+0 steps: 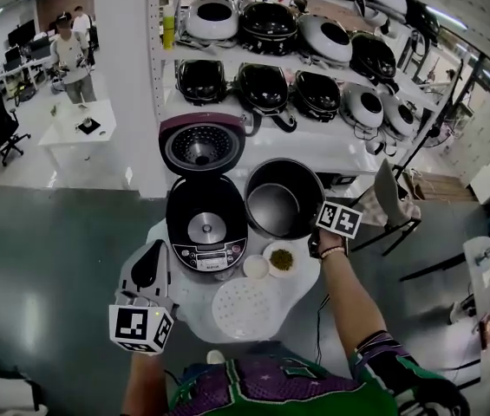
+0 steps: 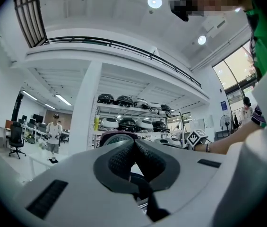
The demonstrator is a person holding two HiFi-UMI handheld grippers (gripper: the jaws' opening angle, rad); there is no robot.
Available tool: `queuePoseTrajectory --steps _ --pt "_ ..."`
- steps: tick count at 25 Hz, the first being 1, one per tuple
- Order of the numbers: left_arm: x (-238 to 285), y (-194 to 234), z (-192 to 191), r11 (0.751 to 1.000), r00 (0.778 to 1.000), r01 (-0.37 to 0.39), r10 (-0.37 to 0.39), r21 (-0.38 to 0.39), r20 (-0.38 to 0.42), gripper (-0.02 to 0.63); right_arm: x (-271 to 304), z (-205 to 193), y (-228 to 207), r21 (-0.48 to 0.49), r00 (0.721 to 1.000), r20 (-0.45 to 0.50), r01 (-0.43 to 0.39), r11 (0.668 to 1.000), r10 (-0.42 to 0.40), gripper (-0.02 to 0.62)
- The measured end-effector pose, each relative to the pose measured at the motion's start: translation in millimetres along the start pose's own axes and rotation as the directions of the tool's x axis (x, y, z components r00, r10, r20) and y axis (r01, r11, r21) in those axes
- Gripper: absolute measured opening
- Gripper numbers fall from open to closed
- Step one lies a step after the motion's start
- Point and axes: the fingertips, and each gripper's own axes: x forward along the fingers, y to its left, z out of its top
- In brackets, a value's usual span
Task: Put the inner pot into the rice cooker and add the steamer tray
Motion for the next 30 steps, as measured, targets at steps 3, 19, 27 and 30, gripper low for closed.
queuePoseTrajectory --steps 3,19,27,30 --pt "-13.8 7.1 9.4 1.000 1.000 0.002 -0.002 0.000 0.007 0.020 -9.8 -0.7 25.1 0.009 1.000 0.010 -0.024 1.000 0.024 0.018" --pt "-37.2 39.2 3.4 0.989 0.989 -0.147 0.147 0.003 0.001 0.020 45.6 -10.8 150.7 -0.062 0.970 -0.061 -0.240 0.969 0.236 0.020" --pt "-36.4 46.7 1.7 0.973 0.973 -0.229 0.229 0.006 -0.016 0.020 84.4 -27.8 191.4 -0.081 0.937 -0.142 -0.332 0.940 0.319 0.023" --pt "-34.4 46.4 2.7 0.969 0.969 -0.247 0.247 0.013 -0.016 0.020 94.9 -33.6 200.2 -0.084 0.926 -0.167 -0.356 0.931 0.339 0.025"
